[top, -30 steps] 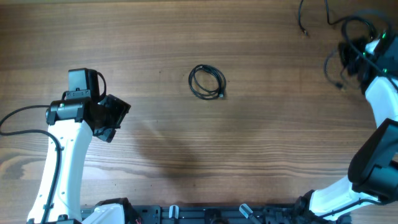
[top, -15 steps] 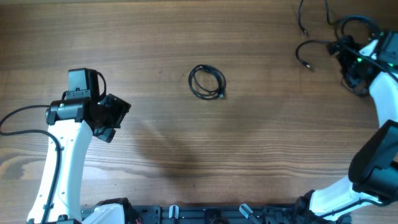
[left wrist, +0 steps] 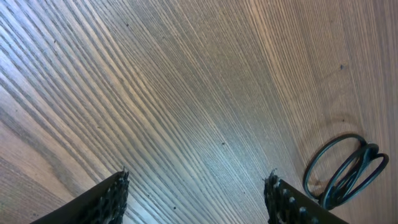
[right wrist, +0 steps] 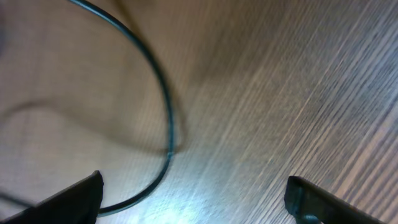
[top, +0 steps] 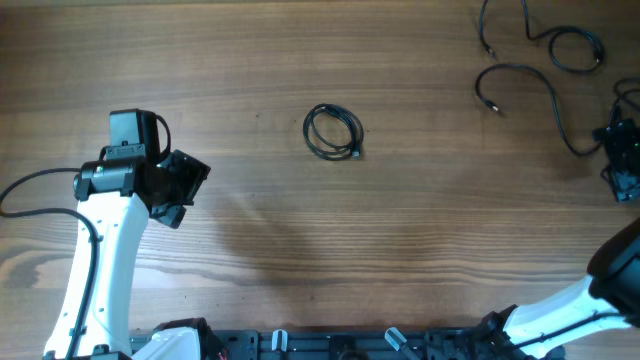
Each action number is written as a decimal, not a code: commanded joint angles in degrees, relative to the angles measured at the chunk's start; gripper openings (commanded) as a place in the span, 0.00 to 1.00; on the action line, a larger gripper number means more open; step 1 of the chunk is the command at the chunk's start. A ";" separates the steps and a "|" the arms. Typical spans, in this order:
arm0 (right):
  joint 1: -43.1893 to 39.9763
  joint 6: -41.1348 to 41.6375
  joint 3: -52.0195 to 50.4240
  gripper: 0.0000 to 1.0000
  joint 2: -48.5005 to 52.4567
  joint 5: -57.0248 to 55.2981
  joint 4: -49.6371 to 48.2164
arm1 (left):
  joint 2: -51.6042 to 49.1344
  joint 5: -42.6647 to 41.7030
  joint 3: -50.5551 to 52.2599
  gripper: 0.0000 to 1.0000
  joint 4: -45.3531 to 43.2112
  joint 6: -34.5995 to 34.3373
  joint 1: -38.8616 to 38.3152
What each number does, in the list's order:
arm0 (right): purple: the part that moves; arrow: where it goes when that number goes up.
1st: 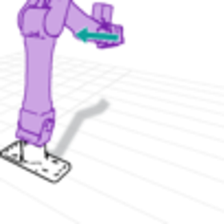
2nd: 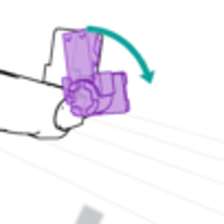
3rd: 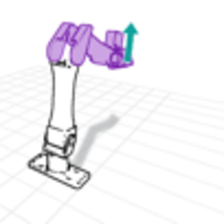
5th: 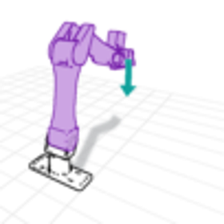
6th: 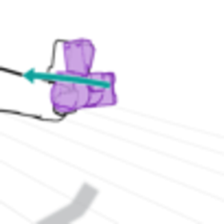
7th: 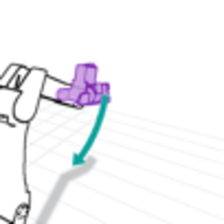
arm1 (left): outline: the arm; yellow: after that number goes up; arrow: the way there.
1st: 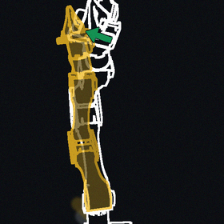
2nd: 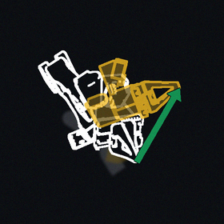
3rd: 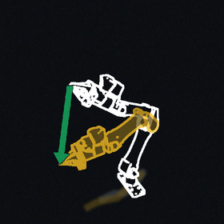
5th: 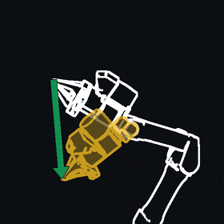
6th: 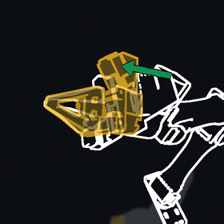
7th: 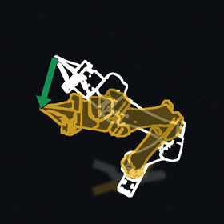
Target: Untangle cables
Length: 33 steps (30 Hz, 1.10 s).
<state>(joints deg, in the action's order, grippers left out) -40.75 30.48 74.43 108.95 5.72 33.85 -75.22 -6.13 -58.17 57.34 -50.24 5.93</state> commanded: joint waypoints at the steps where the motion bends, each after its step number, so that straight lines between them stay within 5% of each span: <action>1: 0.39 -0.50 0.94 0.77 4.48 -1.57 -1.42 | -0.66 -0.68 0.22 0.72 -0.17 0.31 -0.22; 4: 0.48 -0.46 0.94 0.60 7.26 4.79 -6.14 | -0.66 -0.68 0.22 0.72 -0.26 0.31 -0.22; 7: 1.68 1.49 0.94 0.63 8.35 5.99 -10.32 | -0.66 -0.68 0.22 0.72 -0.44 0.31 -0.22; 12: 3.58 3.96 0.94 0.47 11.67 5.79 -13.35 | -0.66 -0.68 0.22 0.72 -1.07 0.28 -0.22; 14: 3.67 4.17 0.94 0.20 12.50 5.99 -15.19 | -0.66 -0.68 0.22 0.72 -1.09 0.31 -0.22; 16: 3.67 4.00 0.96 0.04 12.44 7.85 -18.18 | -0.66 -0.68 0.22 0.72 -1.07 0.31 -0.22; 27: 3.67 4.02 5.57 0.04 12.35 13.33 -26.71 | -0.66 -0.70 0.22 0.71 -1.90 -0.15 -0.22; 28: 3.67 3.98 5.57 0.20 12.35 13.00 -26.43 | -0.66 -0.70 0.22 0.71 -1.88 -0.13 -0.22; 29: 3.67 3.98 5.55 0.75 12.35 13.00 -25.92 | -0.66 -0.68 0.22 0.71 -1.88 -0.13 -0.22; 30: 3.67 3.78 5.57 0.97 12.35 13.00 -25.57 | -0.66 -0.68 0.22 0.71 -1.90 -0.13 -0.22; 33: 3.67 0.81 5.57 1.00 12.35 13.03 -23.78 | -0.66 -0.68 0.22 0.71 -1.88 -0.13 -0.22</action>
<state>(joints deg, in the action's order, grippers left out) -37.54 33.74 78.83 120.81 19.07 9.23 -75.44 -6.13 -58.17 55.61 -50.26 5.93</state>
